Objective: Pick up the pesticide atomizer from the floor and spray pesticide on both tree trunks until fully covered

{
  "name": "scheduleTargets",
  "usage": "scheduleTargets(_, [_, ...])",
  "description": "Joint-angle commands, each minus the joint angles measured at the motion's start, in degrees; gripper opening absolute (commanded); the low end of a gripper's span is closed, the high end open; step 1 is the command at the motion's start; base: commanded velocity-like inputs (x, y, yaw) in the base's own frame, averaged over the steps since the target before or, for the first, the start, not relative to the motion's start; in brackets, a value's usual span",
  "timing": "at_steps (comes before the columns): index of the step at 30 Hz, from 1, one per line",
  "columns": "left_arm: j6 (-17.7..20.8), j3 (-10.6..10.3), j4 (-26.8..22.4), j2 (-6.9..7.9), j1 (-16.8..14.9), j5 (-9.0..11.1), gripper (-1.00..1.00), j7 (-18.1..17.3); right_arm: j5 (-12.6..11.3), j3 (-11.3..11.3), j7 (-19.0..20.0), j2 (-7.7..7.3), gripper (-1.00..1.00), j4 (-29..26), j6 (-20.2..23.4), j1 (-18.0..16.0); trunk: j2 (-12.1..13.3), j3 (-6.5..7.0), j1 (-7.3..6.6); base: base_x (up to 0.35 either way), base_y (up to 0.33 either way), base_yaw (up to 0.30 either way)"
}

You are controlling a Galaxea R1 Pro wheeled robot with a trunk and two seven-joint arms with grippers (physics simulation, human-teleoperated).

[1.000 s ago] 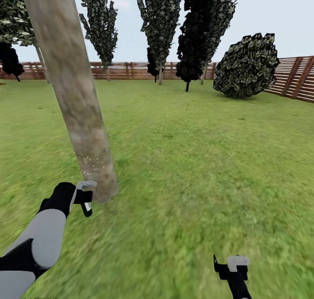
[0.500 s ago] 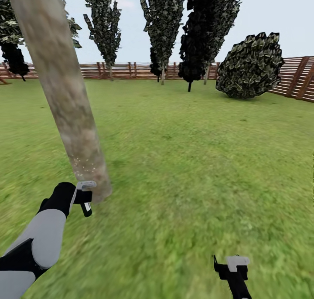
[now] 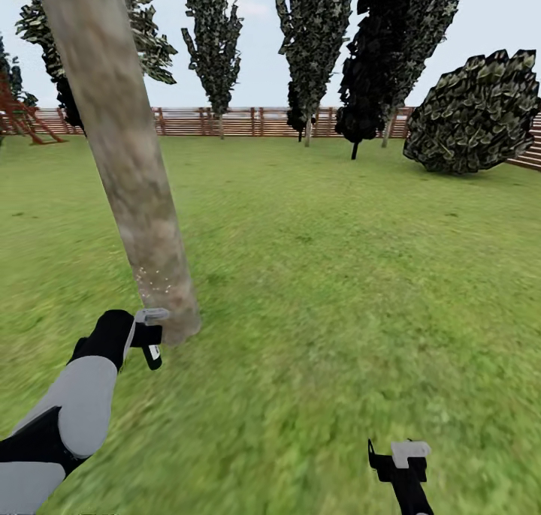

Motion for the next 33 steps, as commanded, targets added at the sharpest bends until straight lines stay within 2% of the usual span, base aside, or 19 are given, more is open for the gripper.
scheduleTargets(1, [0.21,0.42,-0.12,0.24,-0.07,-0.35,-1.00,-0.51,0.61,-0.26,-0.35,0.00,1.00,0.10,-0.18,-0.05,-0.02,-0.06,0.01,0.161,-0.263,0.278])
scheduleTargets(5, [0.26,0.51,-0.08,3.74,0.06,-0.26,-1.00,-0.86,0.61,-0.27,-0.35,0.00,1.00,0.10,-0.18,-0.05,-0.02,-0.06,0.01,0.165,-0.260,0.278])
scheduleTargets(6, [0.26,0.51,-0.05,3.94,0.16,-0.28,-1.00,-0.86,0.61,-0.27,-0.35,0.00,1.00,0.10,-0.18,-0.05,-0.02,-0.06,0.01,0.166,-0.259,0.278])
scheduleTargets(7, [0.26,0.45,-0.01,3.90,0.27,-0.28,-1.00,-0.84,0.61,-0.24,-0.35,0.00,1.00,0.10,-0.18,-0.05,-0.02,-0.06,0.01,0.167,-0.258,0.278])
scheduleTargets(9, [0.20,0.31,0.40,2.66,0.42,-0.34,-1.00,-0.80,0.61,-0.26,-0.35,0.00,1.00,0.10,-0.18,-0.05,-0.02,-0.06,0.01,0.154,-0.258,0.278])
scheduleTargets(11, [0.18,0.10,0.30,-0.12,0.38,-0.43,-1.00,-0.60,0.61,-0.27,-0.35,0.00,1.00,0.10,-0.18,-0.05,-0.02,-0.06,0.01,0.123,-0.261,0.255])
scheduleTargets(13, [0.18,0.00,0.06,-1.49,0.11,-0.40,-1.00,-0.55,0.61,-0.26,-0.35,0.00,1.00,0.10,-0.18,-0.05,-0.02,-0.06,0.01,0.102,-0.264,0.121])
scheduleTargets(18, [0.17,0.28,-0.07,-1.12,0.02,-0.34,-1.00,-0.64,0.61,-0.24,-0.35,0.00,1.00,0.10,-0.18,-0.05,-0.02,-0.06,0.01,0.095,-0.266,0.022])
scheduleTargets(21, [0.25,0.41,-0.13,0.36,0.03,-0.33,-1.00,-0.74,0.61,-0.25,-0.35,0.00,1.00,0.10,-0.18,-0.05,-0.02,-0.06,0.01,0.094,-0.266,0.002])
scheduleTargets(24, [0.26,0.43,-0.12,1.15,0.12,-0.37,-1.00,-0.73,0.61,-0.24,-0.35,0.00,1.00,0.10,-0.18,-0.05,-0.02,-0.06,0.01,0.113,-0.266,0.000])
scheduleTargets(29, [0.18,0.21,-0.05,1.02,0.43,-0.38,-1.00,-0.55,0.61,-0.25,-0.35,0.00,1.00,0.10,-0.18,-0.05,-0.02,-0.06,0.01,0.192,-0.234,0.041])
scheduleTargets(33, [0.16,0.32,-0.08,0.64,0.47,-0.32,-1.00,-0.52,0.61,-0.24,-0.35,0.00,1.00,0.10,-0.18,-0.05,-0.02,-0.06,0.01,0.240,-0.196,0.240])
